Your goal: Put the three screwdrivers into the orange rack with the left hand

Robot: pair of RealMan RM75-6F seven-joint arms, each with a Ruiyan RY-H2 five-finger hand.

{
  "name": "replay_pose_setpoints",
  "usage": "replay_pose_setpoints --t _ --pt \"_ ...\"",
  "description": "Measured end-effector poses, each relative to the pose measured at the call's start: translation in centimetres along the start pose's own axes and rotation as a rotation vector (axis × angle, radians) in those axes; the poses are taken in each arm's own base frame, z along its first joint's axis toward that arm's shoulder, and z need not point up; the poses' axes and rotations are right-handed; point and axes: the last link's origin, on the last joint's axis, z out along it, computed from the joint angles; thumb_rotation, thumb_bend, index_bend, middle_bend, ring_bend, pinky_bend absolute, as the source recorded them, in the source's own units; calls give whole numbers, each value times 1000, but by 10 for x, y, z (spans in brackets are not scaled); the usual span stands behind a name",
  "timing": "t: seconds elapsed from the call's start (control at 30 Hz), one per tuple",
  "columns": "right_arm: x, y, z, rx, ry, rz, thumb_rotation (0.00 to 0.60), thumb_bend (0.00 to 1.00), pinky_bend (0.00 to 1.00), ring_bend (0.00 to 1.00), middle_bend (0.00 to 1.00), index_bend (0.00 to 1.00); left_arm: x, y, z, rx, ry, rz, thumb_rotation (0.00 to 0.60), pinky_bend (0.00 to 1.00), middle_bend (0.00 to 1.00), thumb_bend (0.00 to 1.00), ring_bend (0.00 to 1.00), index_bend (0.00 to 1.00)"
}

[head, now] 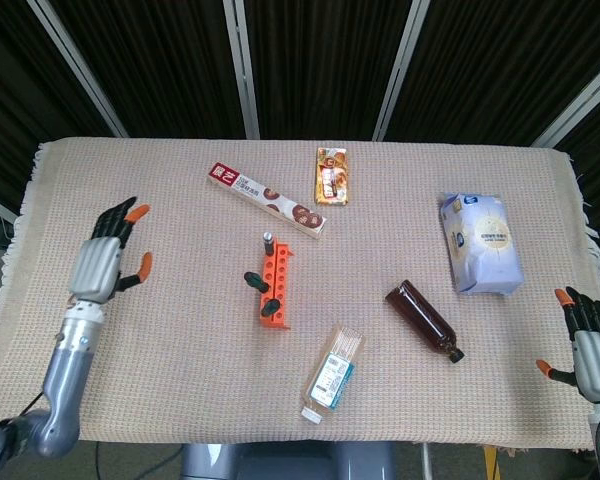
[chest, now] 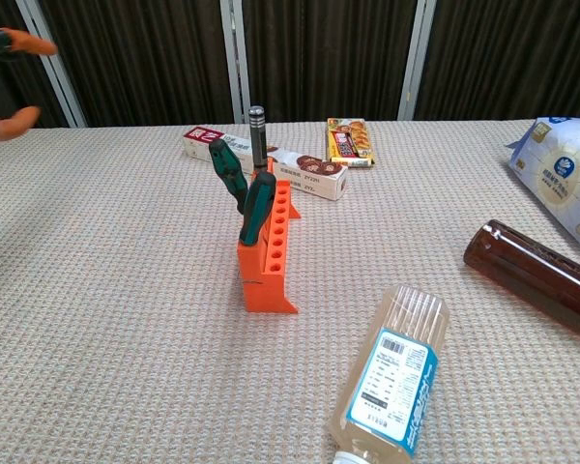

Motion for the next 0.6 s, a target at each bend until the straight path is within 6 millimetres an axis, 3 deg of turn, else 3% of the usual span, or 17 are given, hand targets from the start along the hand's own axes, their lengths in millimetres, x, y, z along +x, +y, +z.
replay_pose_setpoints --t 0.13,0.3,0.47,0.6 --pt "4 -10 5 42 45 -19 600 0 0 0 0 0 20 -34 -51 86 19 84 600 0 0 492 0 154" --pt "6 -26 7 121 74 -26 600 0 0 0 0 0 34 -54 -96 126 24 104 600 0 0 489 0 172" --pt "5 -48 3 217 73 -12 600 0 0 0 0 0 41 -61 -128 130 8 111 600 0 0 488 0 180" --pt "6 -54 4 237 71 -21 600 0 0 0 0 0 43 -62 -145 124 -10 116 600 0 0 488 0 180"
